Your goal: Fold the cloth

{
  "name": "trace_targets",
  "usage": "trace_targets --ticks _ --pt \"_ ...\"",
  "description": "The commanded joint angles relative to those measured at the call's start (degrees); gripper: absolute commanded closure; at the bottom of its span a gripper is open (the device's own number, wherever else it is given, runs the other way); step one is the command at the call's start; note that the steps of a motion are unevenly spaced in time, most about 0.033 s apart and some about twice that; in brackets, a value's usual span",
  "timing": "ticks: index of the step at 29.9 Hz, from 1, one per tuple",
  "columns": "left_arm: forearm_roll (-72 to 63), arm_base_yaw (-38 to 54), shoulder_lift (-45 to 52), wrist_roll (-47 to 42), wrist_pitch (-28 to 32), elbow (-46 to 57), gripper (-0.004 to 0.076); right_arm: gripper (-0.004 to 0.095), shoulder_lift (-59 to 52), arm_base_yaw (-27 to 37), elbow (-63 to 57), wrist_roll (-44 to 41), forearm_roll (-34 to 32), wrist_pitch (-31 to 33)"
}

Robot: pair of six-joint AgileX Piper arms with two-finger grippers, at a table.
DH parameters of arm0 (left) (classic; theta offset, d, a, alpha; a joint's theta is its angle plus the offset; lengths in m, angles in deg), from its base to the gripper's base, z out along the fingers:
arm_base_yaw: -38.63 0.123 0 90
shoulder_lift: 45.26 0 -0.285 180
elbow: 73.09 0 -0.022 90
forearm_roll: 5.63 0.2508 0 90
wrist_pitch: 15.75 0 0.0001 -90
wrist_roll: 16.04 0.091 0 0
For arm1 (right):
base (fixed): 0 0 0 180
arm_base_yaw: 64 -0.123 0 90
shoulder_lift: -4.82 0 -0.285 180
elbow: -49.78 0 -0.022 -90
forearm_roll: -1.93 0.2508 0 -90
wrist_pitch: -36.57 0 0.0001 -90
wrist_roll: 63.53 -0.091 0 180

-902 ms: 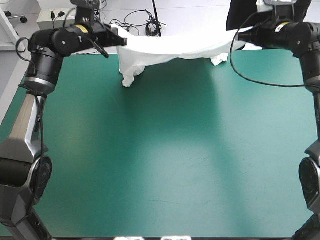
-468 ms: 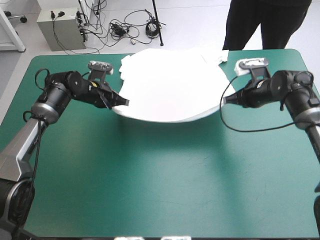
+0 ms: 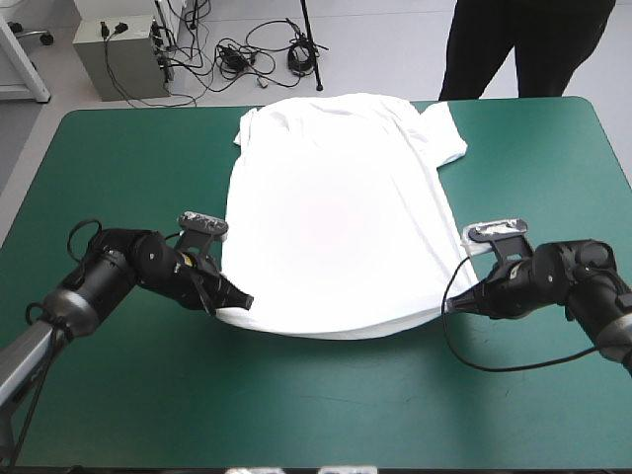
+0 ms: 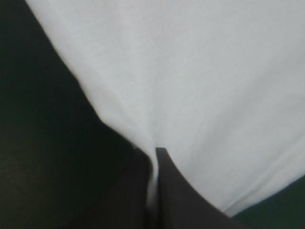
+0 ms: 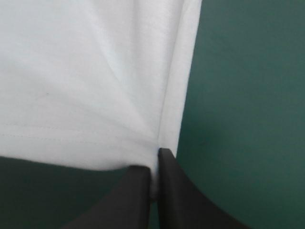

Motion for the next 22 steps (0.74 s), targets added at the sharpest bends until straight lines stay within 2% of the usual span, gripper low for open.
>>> trace_targets --ticks 1,12,22 --pt "-0.6 -1.3 5.0 -2.0 -0.9 2.8 0.0733 0.0925 -3.9 -0.2 -2.4 -0.7 0.2 0.3" --pt "-2.5 -1.3 12.0 -3.4 -5.6 12.7 0.0733 0.0925 -9.4 -0.2 -9.6 -1.1 4.6 5.8" --pt "-5.0 -1.3 14.3 -3.2 -5.2 17.0 0.0733 0.0925 -11.6 -0.2 -14.6 -1.1 6.7 9.0"
